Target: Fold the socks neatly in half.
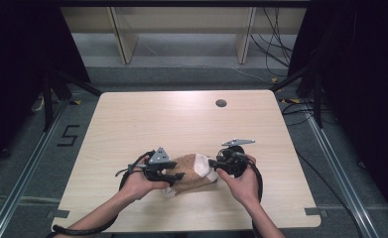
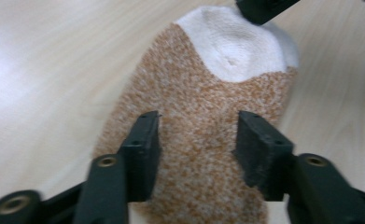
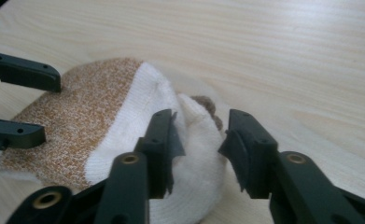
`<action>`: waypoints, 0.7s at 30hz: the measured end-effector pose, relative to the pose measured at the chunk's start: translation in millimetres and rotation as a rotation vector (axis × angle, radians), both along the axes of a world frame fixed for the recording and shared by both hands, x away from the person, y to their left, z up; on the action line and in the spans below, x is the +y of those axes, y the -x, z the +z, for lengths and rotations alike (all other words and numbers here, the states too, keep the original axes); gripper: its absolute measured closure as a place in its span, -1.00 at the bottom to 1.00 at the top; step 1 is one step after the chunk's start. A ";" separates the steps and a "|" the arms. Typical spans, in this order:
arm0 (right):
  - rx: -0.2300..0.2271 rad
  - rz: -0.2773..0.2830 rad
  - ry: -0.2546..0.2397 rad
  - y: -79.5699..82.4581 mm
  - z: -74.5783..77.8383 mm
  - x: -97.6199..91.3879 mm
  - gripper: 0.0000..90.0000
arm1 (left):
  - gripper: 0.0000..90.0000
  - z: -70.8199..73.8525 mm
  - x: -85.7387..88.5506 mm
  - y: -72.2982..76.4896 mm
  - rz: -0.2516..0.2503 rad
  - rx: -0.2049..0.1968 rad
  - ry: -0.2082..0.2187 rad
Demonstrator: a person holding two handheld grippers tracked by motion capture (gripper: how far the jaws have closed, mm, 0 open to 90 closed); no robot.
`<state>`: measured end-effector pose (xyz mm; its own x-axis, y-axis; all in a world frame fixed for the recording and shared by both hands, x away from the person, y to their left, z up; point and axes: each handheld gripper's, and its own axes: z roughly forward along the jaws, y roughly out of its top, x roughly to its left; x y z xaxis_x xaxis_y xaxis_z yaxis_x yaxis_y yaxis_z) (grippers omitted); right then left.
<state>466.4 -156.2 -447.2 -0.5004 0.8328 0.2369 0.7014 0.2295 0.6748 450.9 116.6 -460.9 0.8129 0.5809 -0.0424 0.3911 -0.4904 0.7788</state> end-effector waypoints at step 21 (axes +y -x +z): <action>-0.030 -0.073 -0.025 19.4 0.2 -43.0 -0.07 | -0.41 12.4 64.4 -0.7 0.108 -0.139 -0.001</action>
